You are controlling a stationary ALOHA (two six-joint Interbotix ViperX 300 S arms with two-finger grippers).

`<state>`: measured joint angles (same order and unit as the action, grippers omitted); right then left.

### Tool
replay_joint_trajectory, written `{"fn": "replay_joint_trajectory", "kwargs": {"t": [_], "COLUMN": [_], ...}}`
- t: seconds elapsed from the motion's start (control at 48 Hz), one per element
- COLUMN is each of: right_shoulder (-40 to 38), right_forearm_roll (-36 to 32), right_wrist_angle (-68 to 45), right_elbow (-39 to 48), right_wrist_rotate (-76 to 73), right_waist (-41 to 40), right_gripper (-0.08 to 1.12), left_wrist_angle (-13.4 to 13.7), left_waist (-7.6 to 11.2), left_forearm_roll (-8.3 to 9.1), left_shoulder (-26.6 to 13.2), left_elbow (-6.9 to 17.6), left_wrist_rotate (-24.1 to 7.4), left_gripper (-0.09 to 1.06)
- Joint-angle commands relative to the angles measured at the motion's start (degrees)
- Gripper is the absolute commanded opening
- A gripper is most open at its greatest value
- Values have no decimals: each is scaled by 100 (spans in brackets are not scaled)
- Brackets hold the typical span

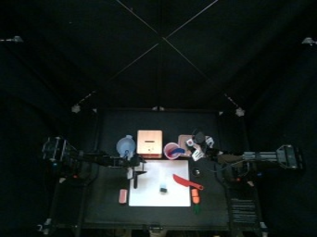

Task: Place sushi on board then cut the sushi with the knife then place the pieces on the plate
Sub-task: Place the 4 sushi pieces on the plate

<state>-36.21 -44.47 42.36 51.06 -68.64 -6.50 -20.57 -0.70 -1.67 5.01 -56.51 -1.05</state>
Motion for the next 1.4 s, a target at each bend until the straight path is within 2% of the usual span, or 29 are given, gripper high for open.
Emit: {"fn": "replay_joint_trajectory", "kwargs": {"t": [0.021, 0.188, 0.375, 0.667, 0.854, 0.958, 1.188, 1.396], "right_shoulder": [-352, -360, 26, 967, 984, 712, 62, 88], "right_forearm_roll": [176, 659, 765, 729, 773, 967, 1301, 1354], "right_wrist_angle": [-176, -773, -1521, -1687, -1670, -1652, -1503, -1494], "right_elbow": [352, 1081, 1477, 1521, 1354, 1222, 914, 606], "right_wrist_rotate": [18, 44, 44, 53, 44, 44, 35, -9], "right_waist": [-483, -1081, -1477, -1608, -1485, -1090, 422, 1626], "right_gripper": [64, 64, 66, 88, 95, 95, 95, 95], "left_wrist_angle": [-26, -26, -26, -26, -26, -18, 35, 53], "left_waist": [-44, -79, -105, -105, -88, -88, -79, -79], "left_forearm_roll": [-9, -9, 0, -26, -70, -79, -158, -167], "left_shoulder": [79, 53, 35, 26, 26, 35, 35, 35], "left_elbow": [70, 62, 53, 26, 18, 18, 18, 9], "left_wrist_rotate": [9, 0, 0, 26, 26, 26, 26, 18], "left_gripper": [92, 92, 92, 92, 92, 92, 92, 92]}}
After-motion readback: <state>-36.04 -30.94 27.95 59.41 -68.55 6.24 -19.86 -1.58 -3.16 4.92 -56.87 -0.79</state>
